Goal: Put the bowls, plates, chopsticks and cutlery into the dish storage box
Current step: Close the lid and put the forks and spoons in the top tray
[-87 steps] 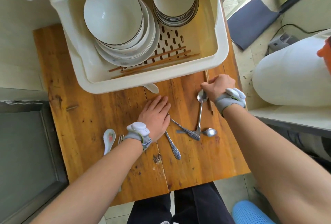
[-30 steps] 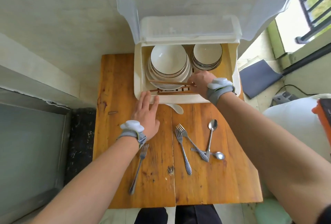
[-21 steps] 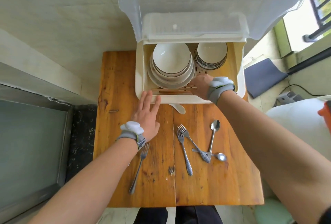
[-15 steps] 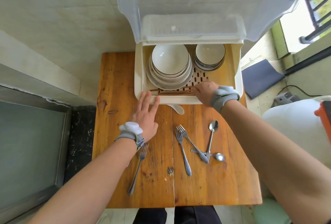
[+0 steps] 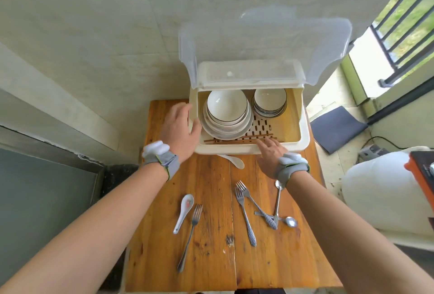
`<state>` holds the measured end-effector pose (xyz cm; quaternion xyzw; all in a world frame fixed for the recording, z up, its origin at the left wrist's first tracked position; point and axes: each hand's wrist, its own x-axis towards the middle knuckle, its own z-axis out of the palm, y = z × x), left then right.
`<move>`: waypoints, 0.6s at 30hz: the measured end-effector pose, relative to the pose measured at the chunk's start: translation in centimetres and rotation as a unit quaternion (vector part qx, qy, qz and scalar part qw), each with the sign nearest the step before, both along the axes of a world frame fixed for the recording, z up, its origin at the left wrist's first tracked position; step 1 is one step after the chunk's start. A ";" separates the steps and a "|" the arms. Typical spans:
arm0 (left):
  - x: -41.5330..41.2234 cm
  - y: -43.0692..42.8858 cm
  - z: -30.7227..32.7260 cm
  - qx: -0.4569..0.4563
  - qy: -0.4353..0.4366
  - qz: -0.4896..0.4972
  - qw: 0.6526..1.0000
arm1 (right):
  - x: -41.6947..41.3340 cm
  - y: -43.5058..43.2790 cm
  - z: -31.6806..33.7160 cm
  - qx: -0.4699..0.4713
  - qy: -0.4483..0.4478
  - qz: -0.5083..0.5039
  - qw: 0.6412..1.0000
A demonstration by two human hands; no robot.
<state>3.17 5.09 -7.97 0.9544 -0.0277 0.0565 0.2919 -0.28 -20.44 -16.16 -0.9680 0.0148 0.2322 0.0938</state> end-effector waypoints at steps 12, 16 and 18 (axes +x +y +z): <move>5.2 -1.4 7.5 -0.047 0.106 -0.021 0.993 | -1.7 -0.4 6.7 0.117 -0.219 -0.046 0.968; 1.5 0.0 4.7 -0.049 0.104 -0.044 0.992 | 0.8 -1.1 12.3 0.130 -0.427 -0.070 0.892; 0.5 0.6 4.3 -0.045 0.097 -0.070 0.992 | 2.2 -1.3 14.5 0.109 -0.471 -0.087 0.871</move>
